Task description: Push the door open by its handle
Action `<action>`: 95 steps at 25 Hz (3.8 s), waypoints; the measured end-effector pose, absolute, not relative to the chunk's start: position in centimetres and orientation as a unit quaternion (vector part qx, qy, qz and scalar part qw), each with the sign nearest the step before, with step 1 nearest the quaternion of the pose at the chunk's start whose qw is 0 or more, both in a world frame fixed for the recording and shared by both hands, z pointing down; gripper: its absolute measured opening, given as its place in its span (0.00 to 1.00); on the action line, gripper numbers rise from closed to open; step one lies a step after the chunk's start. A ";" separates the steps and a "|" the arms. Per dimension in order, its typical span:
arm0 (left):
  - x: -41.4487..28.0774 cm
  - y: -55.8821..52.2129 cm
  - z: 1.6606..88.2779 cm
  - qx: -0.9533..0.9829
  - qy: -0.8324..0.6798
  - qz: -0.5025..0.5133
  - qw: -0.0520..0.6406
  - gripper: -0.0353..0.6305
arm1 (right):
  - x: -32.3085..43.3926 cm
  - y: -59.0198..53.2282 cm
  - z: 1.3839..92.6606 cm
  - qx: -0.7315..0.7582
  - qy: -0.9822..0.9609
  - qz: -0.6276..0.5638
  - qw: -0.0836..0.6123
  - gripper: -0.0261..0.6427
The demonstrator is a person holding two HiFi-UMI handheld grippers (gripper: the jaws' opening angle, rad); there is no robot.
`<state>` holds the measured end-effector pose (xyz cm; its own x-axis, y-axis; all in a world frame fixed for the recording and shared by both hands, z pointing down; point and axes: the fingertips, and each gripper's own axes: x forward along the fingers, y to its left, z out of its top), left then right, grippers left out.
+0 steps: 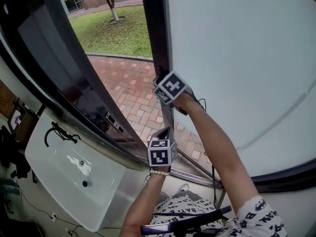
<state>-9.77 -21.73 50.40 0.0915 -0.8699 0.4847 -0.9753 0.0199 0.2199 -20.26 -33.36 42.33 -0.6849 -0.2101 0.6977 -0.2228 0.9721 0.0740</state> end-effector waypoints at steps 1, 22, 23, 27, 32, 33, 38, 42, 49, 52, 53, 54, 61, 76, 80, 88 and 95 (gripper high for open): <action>-9.6 -22.2 50.5 0.691 -0.667 0.104 0.259 0.03 | -20.0 -34.2 42.4 0.121 -0.917 0.012 0.379 0.11; -8.5 -34.2 54.9 0.747 -0.583 0.132 0.291 0.03 | -11.9 -52.1 42.3 0.241 -0.899 0.087 0.355 0.08; -8.3 -34.6 54.9 0.749 -0.580 0.134 0.291 0.03 | -11.3 -52.9 42.3 0.245 -0.898 0.091 0.354 0.08; -8.3 -36.0 54.2 0.757 -0.573 0.133 0.284 0.03 | -9.3 -55.5 42.1 0.265 -0.891 0.108 0.351 0.08; -7.9 -38.0 54.1 0.764 -0.567 0.133 0.280 0.03 | -6.9 -58.8 42.1 0.290 -0.884 0.117 0.347 0.08; -7.9 -38.6 54.3 0.764 -0.566 0.133 0.280 0.03 | -6.5 -59.5 42.2 0.295 -0.883 0.118 0.346 0.08; -7.4 -40.9 55.6 0.766 -0.561 0.132 0.284 0.03 | -4.3 -62.0 42.4 0.313 -0.876 0.122 0.346 0.08; -6.1 -43.8 56.3 0.771 -0.555 0.134 0.282 0.03 | -2.0 -64.5 42.6 0.327 -0.871 0.129 0.344 0.08; -2.4 -49.4 56.3 0.780 -0.544 0.138 0.278 0.03 | 3.7 -69.5 42.1 0.363 -0.856 0.139 0.341 0.08; -0.6 -52.3 56.8 0.782 -0.539 0.141 0.280 0.03 | 6.7 -72.4 42.2 0.383 -0.849 0.145 0.335 0.08; 0.1 -53.1 57.0 0.784 -0.537 0.141 0.280 0.03 | 7.7 -73.3 42.2 0.389 -0.846 0.146 0.334 0.08; 0.7 -53.9 57.0 0.786 -0.534 0.139 0.279 0.03 | 8.6 -74.0 42.3 0.394 -0.843 0.148 0.334 0.08; 4.5 -59.3 57.4 0.793 -0.523 0.146 0.275 0.03 | 17.1 -78.7 42.6 0.443 -0.820 0.166 0.323 0.08; 10.0 -68.3 58.2 0.807 -0.499 0.141 0.283 0.03 | 32.8 -84.9 42.2 0.538 -0.766 0.200 0.290 0.08; 11.4 -70.2 58.4 0.813 -0.487 0.146 0.285 0.03 | 36.0 -85.6 42.4 0.555 -0.752 0.207 0.289 0.08; 15.0 -74.3 58.4 0.831 -0.455 0.153 0.279 0.03 | 41.1 -86.3 42.2 0.580 -0.731 0.212 0.289 0.08; 16.4 -77.0 58.4 0.840 -0.435 0.165 0.279 0.03 | 45.9 -86.5 41.8 0.600 -0.718 0.222 0.276 0.08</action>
